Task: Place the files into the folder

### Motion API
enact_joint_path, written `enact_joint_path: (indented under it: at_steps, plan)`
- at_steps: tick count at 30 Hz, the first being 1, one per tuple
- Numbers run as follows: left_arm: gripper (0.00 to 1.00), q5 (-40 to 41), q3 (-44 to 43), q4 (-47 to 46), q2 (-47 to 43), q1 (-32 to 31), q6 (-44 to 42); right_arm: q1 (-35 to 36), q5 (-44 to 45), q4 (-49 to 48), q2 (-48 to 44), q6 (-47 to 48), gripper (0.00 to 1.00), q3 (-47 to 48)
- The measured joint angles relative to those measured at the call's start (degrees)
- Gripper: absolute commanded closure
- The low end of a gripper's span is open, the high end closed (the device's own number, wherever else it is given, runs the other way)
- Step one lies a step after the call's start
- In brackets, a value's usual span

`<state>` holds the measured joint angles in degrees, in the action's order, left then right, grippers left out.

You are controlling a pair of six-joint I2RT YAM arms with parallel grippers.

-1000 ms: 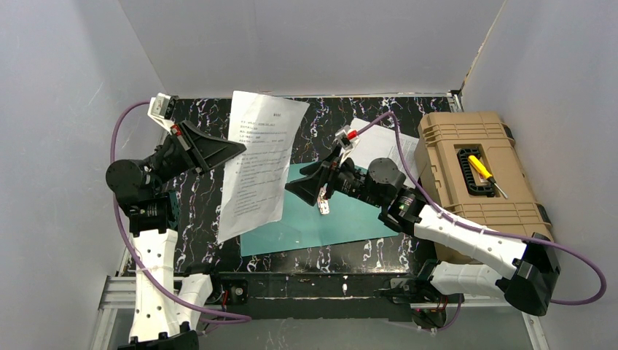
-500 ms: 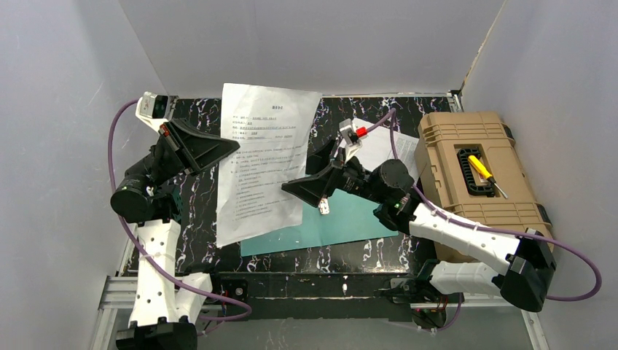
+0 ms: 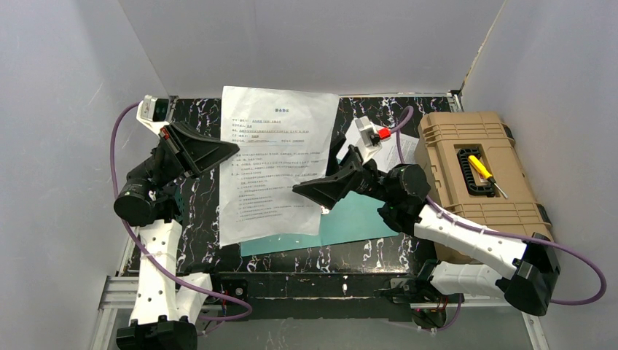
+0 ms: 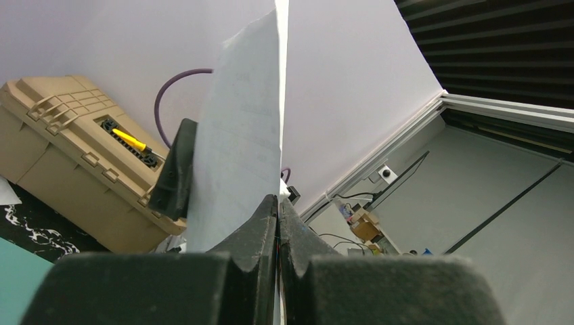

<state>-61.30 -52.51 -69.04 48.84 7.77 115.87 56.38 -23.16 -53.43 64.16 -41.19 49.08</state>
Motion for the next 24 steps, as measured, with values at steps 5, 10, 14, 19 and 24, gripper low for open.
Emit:
enact_joint_path:
  at_steps: [5, 10, 14, 19, 24]
  plan:
    - [1.00, -0.1, 1.5, 0.1, -0.4, 0.0, -0.9, 0.0, -0.6, -1.0, -1.2, -0.6, 0.50, 0.0]
    - [1.00, -0.5, 2.3, 1.4, -1.2, 0.0, -3.0, 0.0, -1.0, -0.5, -1.4, -0.8, 0.67, 0.0]
    - [1.00, -1.2, 2.3, 3.5, -2.0, 0.0, -5.2, 0.0, -1.0, 0.6, -1.5, -0.5, 0.93, 0.0]
    - [0.98, -1.9, 2.3, 5.6, -2.5, 0.0, -7.6, 0.0, -0.8, 3.3, -2.0, -0.1, 0.99, 0.3]
    - [0.47, -2.9, 2.3, 11.4, -3.4, 0.0, -12.7, 0.0, 0.3, 6.8, -3.4, 1.4, 0.99, 0.3]
